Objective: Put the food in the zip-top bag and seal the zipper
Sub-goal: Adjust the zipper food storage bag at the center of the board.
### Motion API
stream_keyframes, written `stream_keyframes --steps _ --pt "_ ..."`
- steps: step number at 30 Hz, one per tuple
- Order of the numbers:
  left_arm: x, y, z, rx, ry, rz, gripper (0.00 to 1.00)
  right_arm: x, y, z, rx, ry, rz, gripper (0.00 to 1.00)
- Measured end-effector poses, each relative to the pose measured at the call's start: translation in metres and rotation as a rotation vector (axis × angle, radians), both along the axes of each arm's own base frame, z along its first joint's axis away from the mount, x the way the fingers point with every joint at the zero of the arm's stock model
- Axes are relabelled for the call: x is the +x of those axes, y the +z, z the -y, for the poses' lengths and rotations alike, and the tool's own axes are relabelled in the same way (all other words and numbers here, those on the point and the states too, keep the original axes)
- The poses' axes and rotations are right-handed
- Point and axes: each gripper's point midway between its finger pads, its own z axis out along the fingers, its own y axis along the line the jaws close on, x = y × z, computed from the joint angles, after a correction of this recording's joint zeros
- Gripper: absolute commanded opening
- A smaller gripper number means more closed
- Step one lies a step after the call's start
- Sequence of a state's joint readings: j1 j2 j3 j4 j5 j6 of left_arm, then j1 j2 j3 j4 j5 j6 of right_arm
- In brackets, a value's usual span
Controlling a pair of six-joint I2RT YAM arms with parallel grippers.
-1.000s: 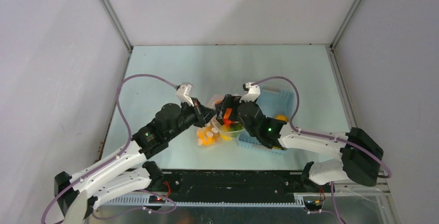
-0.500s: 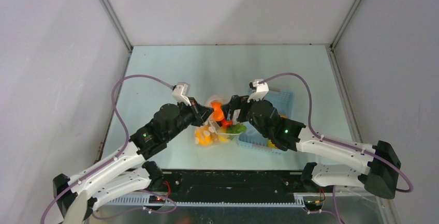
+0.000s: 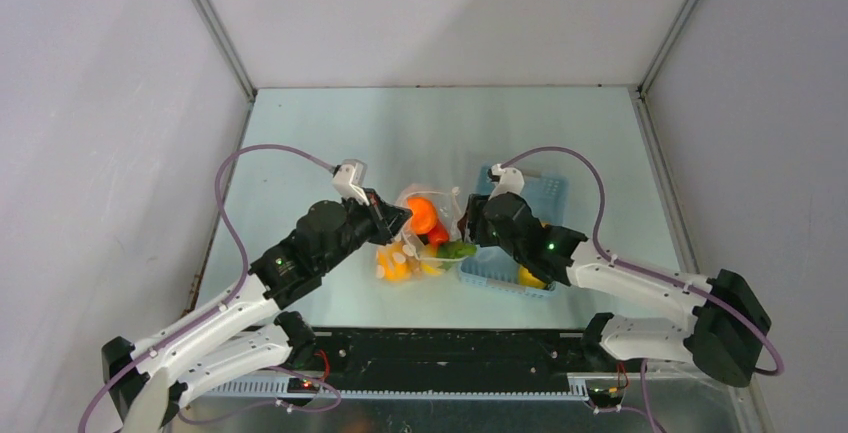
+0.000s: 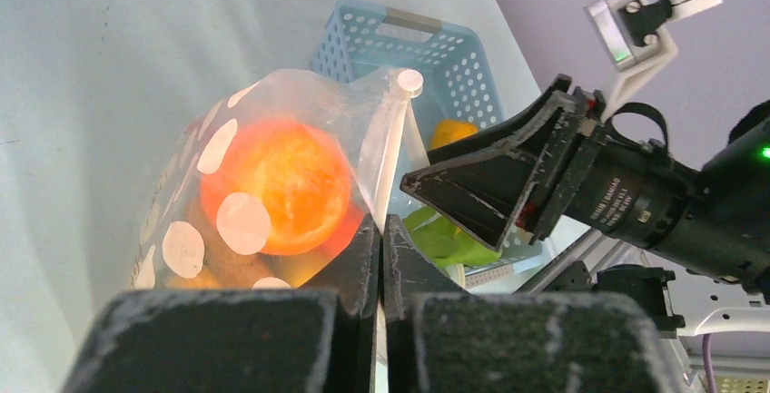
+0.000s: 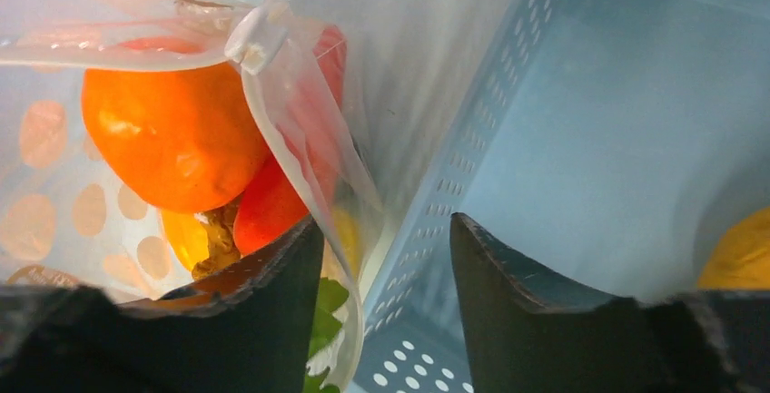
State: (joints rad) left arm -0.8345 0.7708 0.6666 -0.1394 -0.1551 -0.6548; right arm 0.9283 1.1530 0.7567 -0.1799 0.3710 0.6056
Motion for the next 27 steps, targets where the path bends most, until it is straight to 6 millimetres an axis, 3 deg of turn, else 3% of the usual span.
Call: stream_keyframes --steps 2,4,6,9,19,27 --pt "0.000 0.000 -0.001 0.002 0.000 -0.002 0.00 0.002 -0.007 -0.002 -0.008 0.001 -0.010 0.41" --pt "-0.001 0.000 -0.002 0.002 0.001 -0.001 0.00 0.005 -0.012 -0.004 -0.014 -0.006 -0.017 0.23" --pt "-0.002 0.000 -0.003 0.003 0.003 -0.002 0.00 0.009 -0.017 -0.008 -0.009 -0.010 -0.020 0.12" --pt "-0.003 0.000 -0.005 0.006 0.008 -0.002 0.00 0.011 -0.021 -0.013 -0.010 0.001 -0.014 0.01" --pt "-0.002 -0.001 -0.012 0.038 0.019 0.014 0.00 0.001 0.003 -0.028 0.038 0.069 0.019 0.00" --pt "0.001 0.009 -0.006 0.085 -0.021 0.051 0.00 0.002 0.083 -0.045 0.071 0.062 0.072 0.00"
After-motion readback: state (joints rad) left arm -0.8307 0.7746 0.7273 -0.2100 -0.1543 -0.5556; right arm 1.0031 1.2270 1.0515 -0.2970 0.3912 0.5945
